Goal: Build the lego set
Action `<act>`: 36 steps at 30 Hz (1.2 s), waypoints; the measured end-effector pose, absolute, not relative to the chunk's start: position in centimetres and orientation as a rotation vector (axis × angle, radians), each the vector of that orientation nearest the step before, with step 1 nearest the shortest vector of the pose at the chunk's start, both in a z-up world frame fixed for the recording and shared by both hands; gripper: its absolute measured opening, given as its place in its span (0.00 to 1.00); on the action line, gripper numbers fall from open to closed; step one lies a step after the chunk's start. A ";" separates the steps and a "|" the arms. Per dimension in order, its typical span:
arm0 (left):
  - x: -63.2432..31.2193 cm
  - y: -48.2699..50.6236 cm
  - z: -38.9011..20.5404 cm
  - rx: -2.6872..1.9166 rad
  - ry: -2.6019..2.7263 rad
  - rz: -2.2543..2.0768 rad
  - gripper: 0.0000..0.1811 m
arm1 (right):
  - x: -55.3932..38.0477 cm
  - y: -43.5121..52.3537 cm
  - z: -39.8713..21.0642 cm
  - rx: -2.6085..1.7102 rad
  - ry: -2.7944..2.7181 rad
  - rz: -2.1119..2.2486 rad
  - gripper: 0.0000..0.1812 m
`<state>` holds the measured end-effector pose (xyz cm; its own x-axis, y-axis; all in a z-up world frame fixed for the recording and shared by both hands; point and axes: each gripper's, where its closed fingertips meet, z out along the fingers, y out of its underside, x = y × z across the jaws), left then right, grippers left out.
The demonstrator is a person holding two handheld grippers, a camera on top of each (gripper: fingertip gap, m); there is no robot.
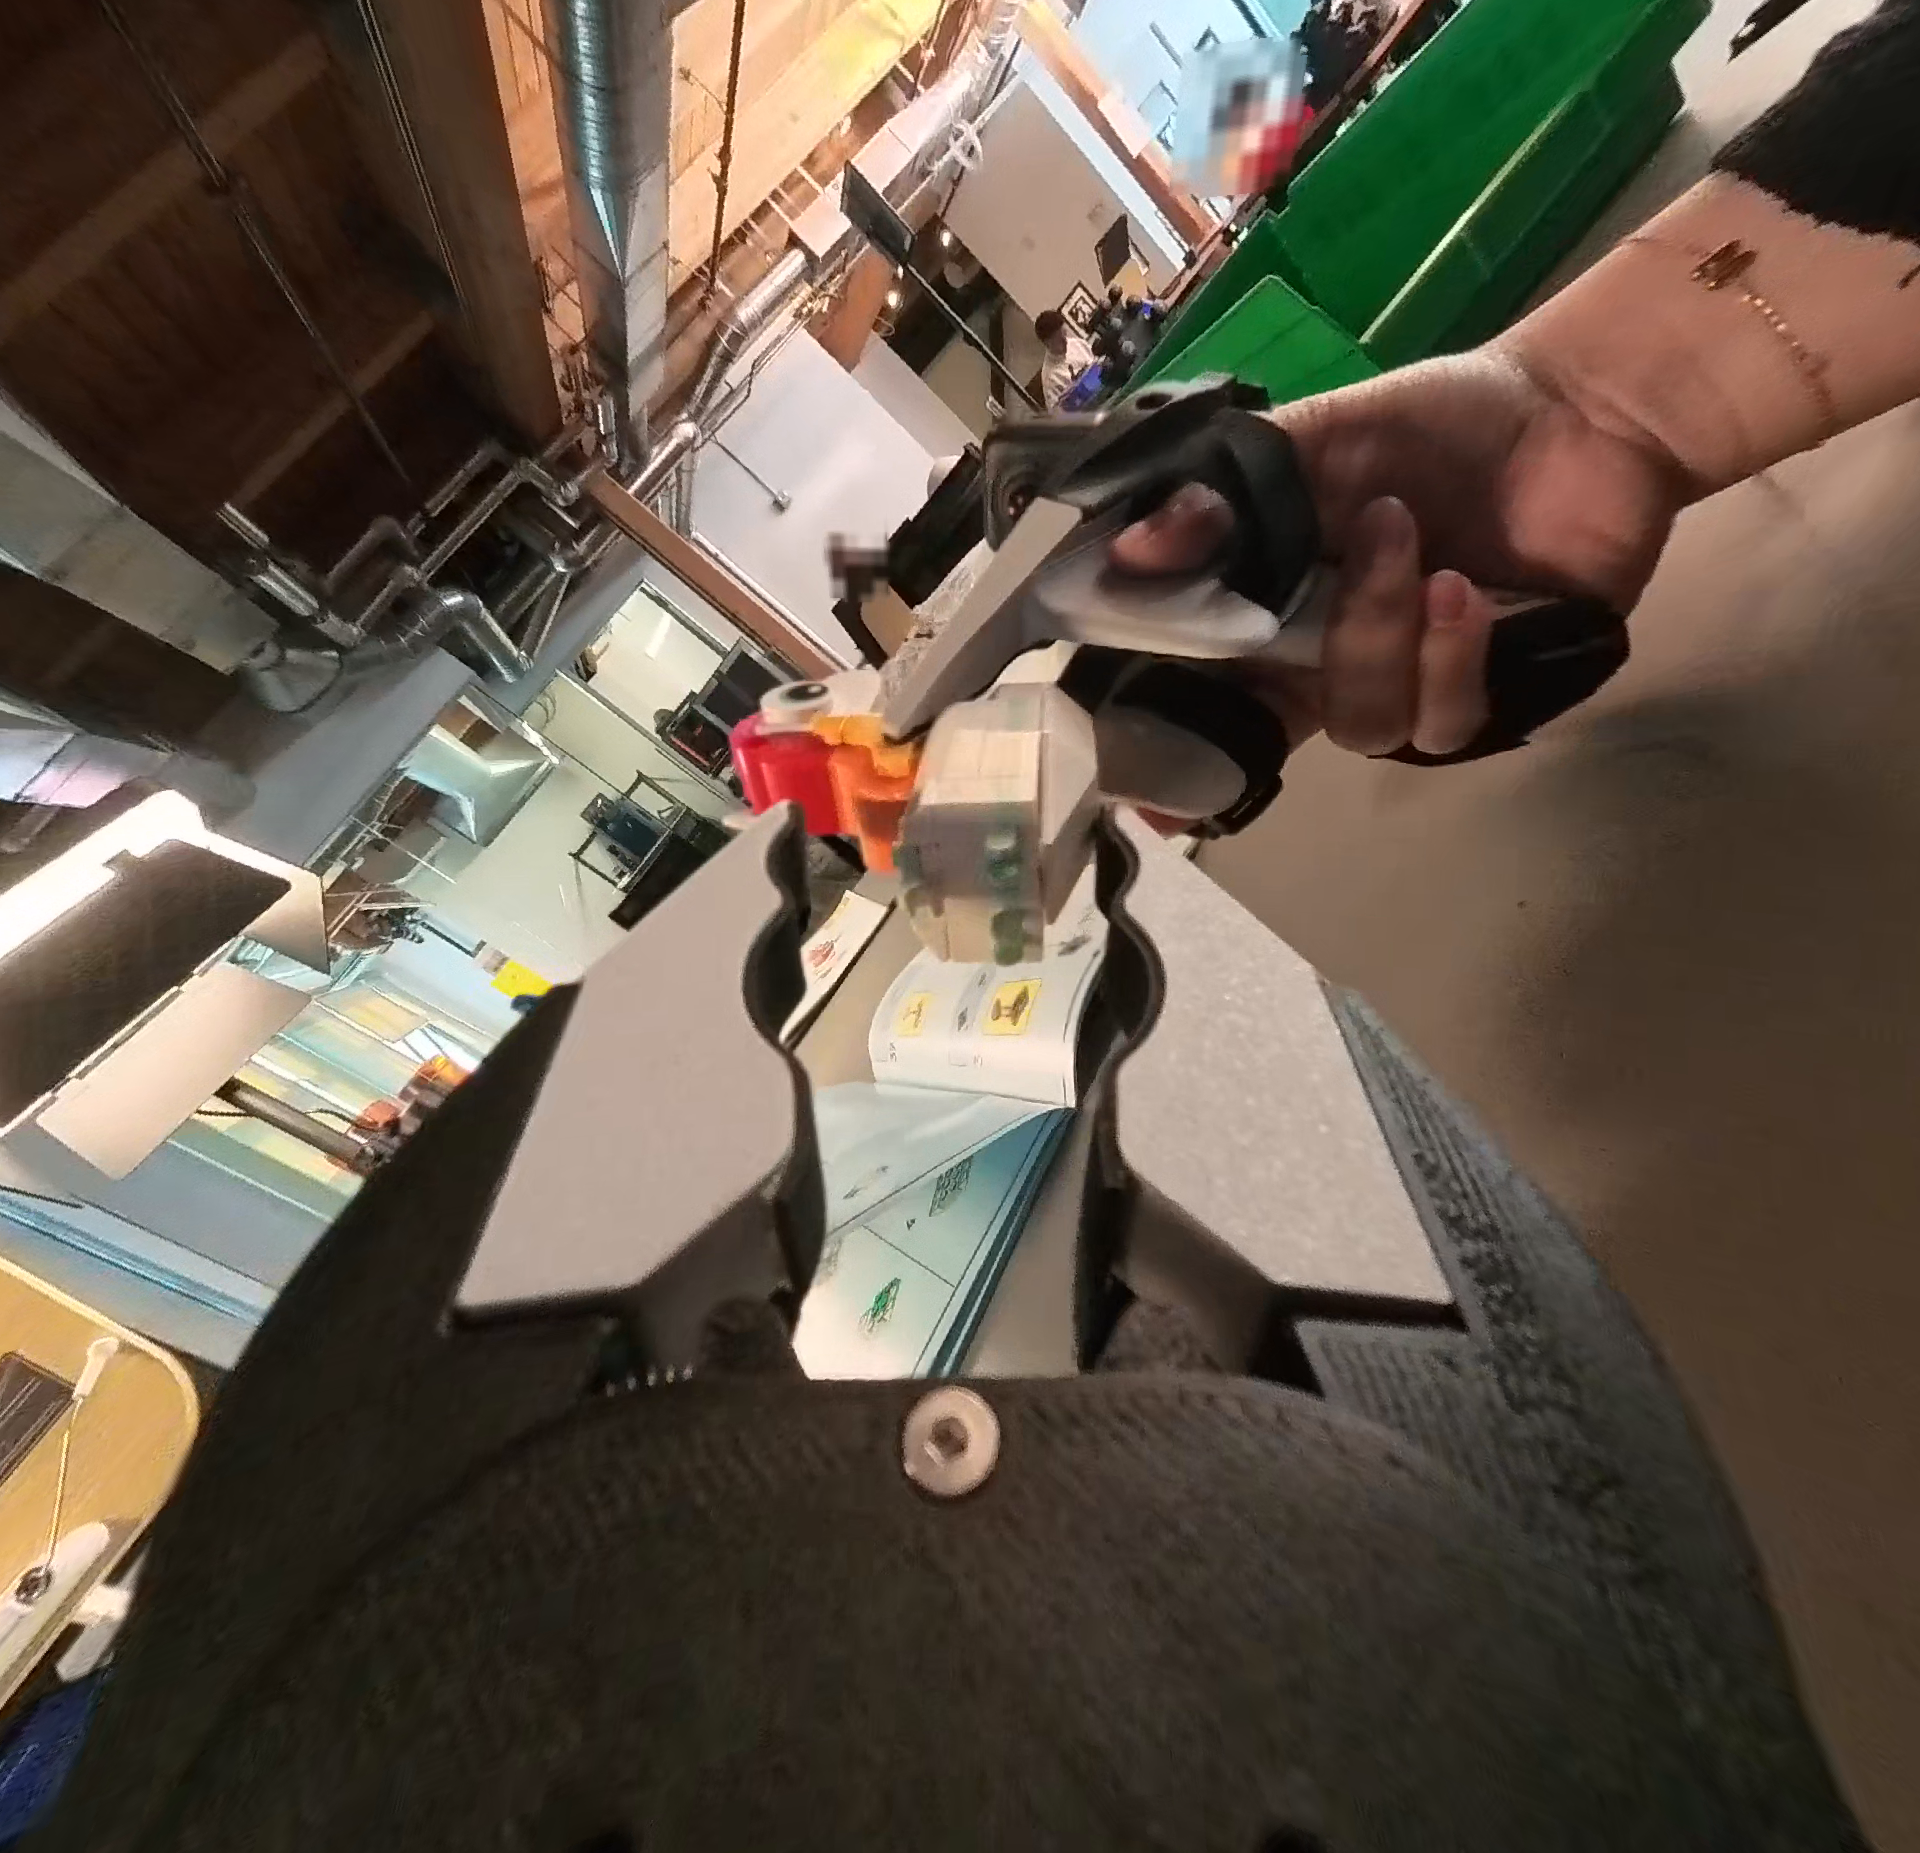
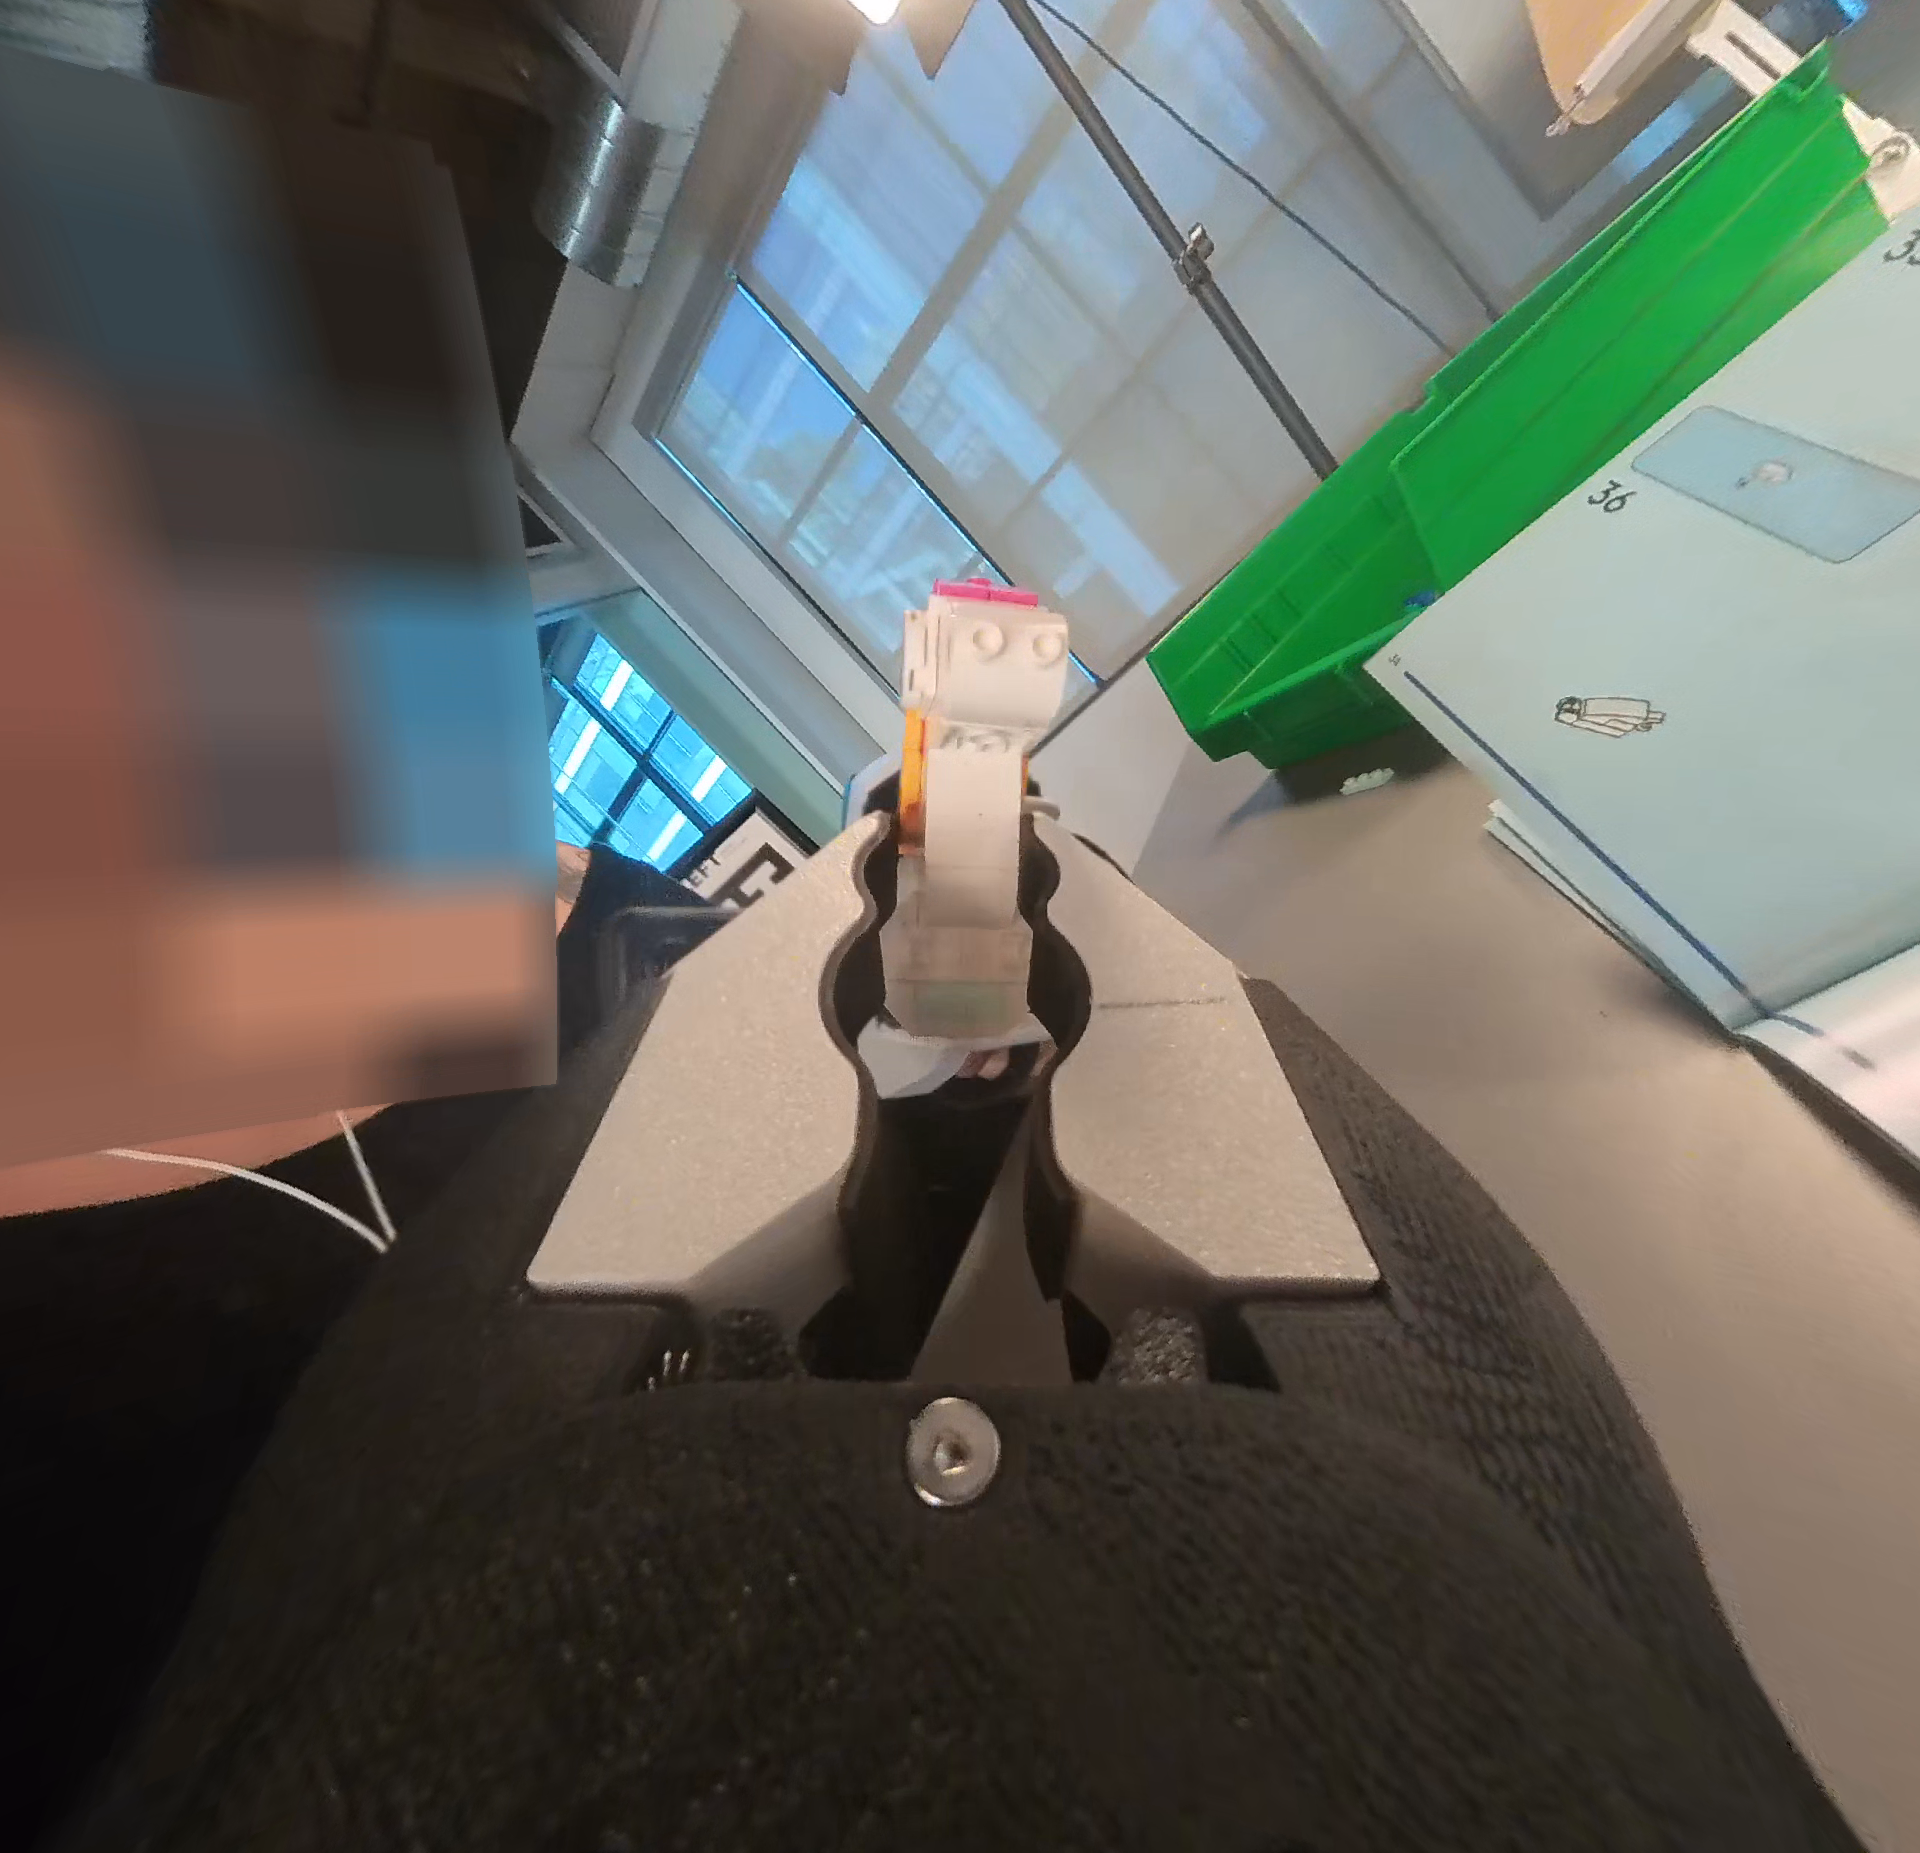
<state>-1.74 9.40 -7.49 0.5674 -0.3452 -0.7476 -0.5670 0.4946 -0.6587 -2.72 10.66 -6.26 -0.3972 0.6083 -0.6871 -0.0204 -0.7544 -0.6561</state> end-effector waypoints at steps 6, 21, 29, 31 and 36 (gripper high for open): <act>-1.5 9.4 -8.2 -1.089 1.041 0.230 0.26 | -2.9 10.8 -6.7 -1.462 -0.810 2.163 0.12; -1.5 9.2 -8.3 -1.103 1.041 0.143 0.28 | -3.2 10.0 -6.8 -1.489 -0.786 2.308 0.12; -2.6 10.0 -8.8 -1.182 1.014 0.196 0.27 | -3.4 10.6 -6.6 -1.489 -0.791 2.186 0.22; -3.7 10.3 -8.7 -1.218 0.967 0.195 0.27 | -3.1 11.5 -6.3 -1.475 -0.773 2.108 0.26; -6.6 9.9 -9.1 -1.379 0.838 0.035 0.27 | -2.4 13.1 -8.8 -1.575 -0.980 1.651 0.23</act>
